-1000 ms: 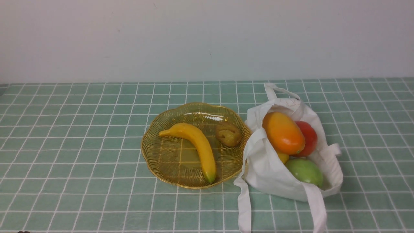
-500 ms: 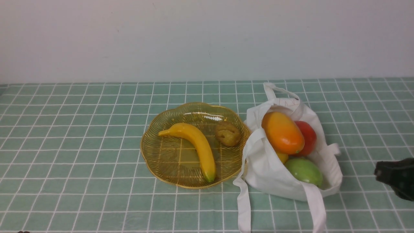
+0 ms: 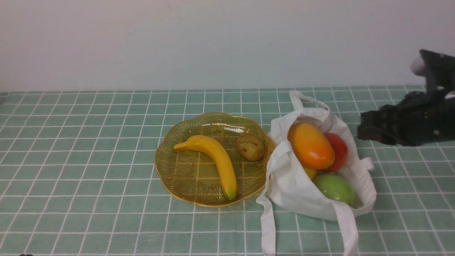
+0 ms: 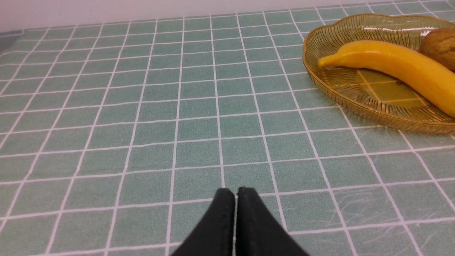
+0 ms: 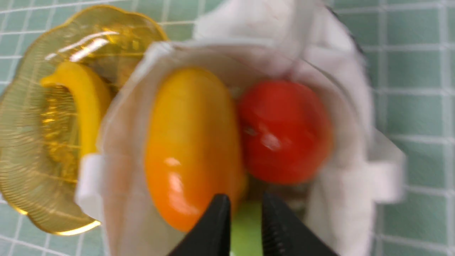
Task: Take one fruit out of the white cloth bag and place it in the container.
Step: 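Reach into the bag and grasp a fruit with the right gripper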
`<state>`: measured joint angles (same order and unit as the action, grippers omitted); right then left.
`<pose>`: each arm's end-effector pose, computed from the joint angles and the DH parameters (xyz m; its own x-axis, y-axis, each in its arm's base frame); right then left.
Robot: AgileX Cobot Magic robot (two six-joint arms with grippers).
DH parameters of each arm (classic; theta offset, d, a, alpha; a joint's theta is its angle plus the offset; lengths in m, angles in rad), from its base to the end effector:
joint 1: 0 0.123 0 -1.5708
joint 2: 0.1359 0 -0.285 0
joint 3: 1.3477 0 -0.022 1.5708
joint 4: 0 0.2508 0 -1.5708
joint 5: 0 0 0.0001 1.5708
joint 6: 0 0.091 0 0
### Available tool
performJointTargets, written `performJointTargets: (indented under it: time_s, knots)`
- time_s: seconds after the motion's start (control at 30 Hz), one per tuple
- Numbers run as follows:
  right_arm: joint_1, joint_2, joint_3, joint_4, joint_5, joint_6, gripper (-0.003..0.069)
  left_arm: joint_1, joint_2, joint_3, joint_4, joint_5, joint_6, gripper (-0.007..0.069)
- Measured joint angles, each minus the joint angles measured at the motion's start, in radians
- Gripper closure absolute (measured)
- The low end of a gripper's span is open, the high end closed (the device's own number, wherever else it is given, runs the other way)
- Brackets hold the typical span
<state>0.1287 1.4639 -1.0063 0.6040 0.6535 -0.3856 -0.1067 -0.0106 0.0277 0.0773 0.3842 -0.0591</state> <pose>0.2943 0.0698 0.2690 -0.8287 0.0019 -0.5596 -0.2304 0.9102 0.3442 0.0524 -0.0030 0.1700 -0.3052 0.0453 -0.9512 0.0829 0.9963 0.0209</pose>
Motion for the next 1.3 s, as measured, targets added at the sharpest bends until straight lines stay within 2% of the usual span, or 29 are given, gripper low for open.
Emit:
performJointTargets:
  time_s: [0.07, 0.13, 0.27, 0.4, 0.5, 0.77, 0.9, 1.0, 1.13, 1.3]
  knots:
    - [0.025, 0.035, -0.035, 0.009, 0.004, -0.026, 0.0436, 0.000, 0.000, 0.000, 0.000, 0.000, 0.000, 0.0632]
    - [0.067, 0.103, -0.099, 0.015, 0.010, -0.050, 0.0293, 0.000, 0.000, 0.000, 0.000, 0.000, 0.000, 0.0632]
    - [0.089, 0.208, -0.172, 0.015, 0.014, -0.060, 0.0113, 0.000, 0.000, 0.000, 0.000, 0.000, 0.000, 0.0632]
    - [0.089, 0.287, -0.220, -0.009, 0.014, -0.060, -0.0009, 0.000, 0.000, 0.000, 0.000, 0.000, 0.000, 0.0632]
    - [0.089, 0.329, -0.230, -0.009, 0.014, -0.060, -0.0029, 0.000, 0.000, 0.000, 0.000, 0.000, 0.000, 0.0632]
    - [0.090, 0.363, -0.235, 0.001, 0.014, -0.060, -0.0026, 0.000, 0.000, 0.000, 0.000, 0.000, 0.000, 0.0632]
    - [0.090, 0.363, -0.235, 0.002, 0.017, -0.060, 0.0034, 0.000, 0.000, 0.000, 0.000, 0.000, 0.000, 0.0632]
    - [0.090, 0.363, -0.235, 0.002, 0.028, -0.060, 0.0123, 0.000, 0.000, 0.000, 0.000, 0.000, 0.000, 0.0632]
    - [0.090, 0.363, -0.243, -0.006, 0.052, -0.060, 0.0126, 0.000, 0.000, 0.000, 0.000, 0.000, 0.000, 0.0632]
    - [0.090, 0.365, -0.303, -0.081, 0.150, -0.060, 0.0126, 0.000, 0.000, 0.000, 0.000, 0.000, 0.000, 0.0632]
